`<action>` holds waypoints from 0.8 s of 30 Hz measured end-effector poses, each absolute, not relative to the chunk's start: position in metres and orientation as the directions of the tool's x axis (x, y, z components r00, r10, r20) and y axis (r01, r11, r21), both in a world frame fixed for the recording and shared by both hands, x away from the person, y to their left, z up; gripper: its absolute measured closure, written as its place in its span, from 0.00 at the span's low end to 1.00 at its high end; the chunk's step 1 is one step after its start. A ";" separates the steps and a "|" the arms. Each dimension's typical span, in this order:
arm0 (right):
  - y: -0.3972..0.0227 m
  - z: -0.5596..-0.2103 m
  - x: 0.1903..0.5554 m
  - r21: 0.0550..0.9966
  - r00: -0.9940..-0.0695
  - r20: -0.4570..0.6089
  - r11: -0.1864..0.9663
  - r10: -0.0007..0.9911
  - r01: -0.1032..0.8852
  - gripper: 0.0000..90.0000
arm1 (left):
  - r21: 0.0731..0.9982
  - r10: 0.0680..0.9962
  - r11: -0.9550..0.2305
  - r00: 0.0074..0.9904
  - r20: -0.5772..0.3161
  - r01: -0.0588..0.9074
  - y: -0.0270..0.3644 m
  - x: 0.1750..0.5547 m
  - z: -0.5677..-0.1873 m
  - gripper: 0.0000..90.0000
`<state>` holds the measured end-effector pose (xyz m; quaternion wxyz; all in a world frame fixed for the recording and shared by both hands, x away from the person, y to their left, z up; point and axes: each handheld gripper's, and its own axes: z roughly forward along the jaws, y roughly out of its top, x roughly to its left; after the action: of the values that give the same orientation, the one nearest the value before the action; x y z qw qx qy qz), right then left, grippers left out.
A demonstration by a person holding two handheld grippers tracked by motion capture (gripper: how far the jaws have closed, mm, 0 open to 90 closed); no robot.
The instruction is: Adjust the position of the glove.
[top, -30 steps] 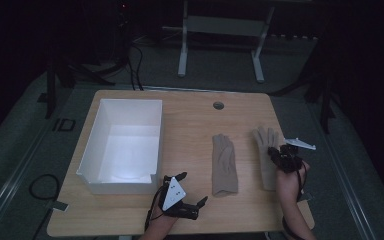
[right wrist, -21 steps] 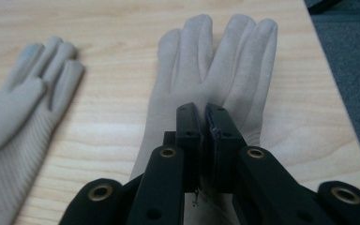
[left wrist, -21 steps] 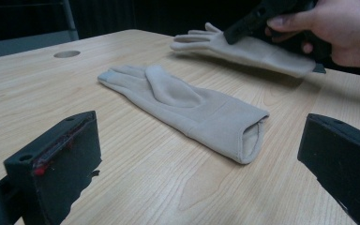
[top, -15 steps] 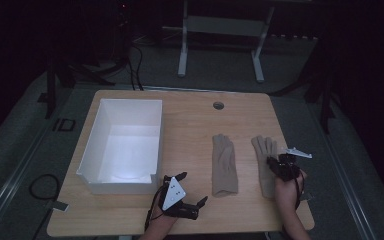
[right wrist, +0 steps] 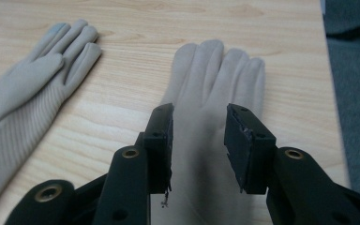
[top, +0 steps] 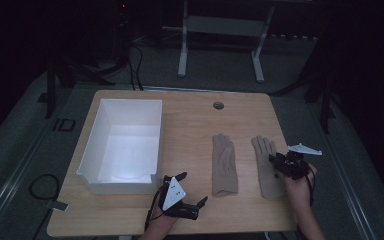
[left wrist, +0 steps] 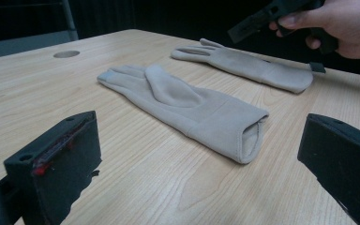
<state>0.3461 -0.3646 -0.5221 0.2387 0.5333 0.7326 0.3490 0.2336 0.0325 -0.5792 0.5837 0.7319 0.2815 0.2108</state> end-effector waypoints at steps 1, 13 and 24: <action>-0.367 -0.521 0.346 0.762 -0.333 0.009 0.209 0.943 0.613 0.69 | 0.973 0.658 -0.160 0.753 -0.021 0.167 0.033 0.234 -0.579 0.00; -0.381 -0.541 0.336 0.758 -0.391 0.016 0.244 0.920 0.605 0.65 | 0.973 0.654 -0.158 0.756 -0.024 0.168 0.033 0.234 -0.579 0.00; -0.367 -0.557 0.337 0.744 -0.390 -0.033 0.283 0.920 0.606 0.87 | 0.972 0.652 -0.157 0.758 -0.030 0.174 0.033 0.234 -0.579 0.00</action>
<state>0.3374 -0.3668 -0.5573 0.2373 0.4986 0.7650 0.3314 0.2344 0.0330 -0.5791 0.5851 0.7325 0.2817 0.2044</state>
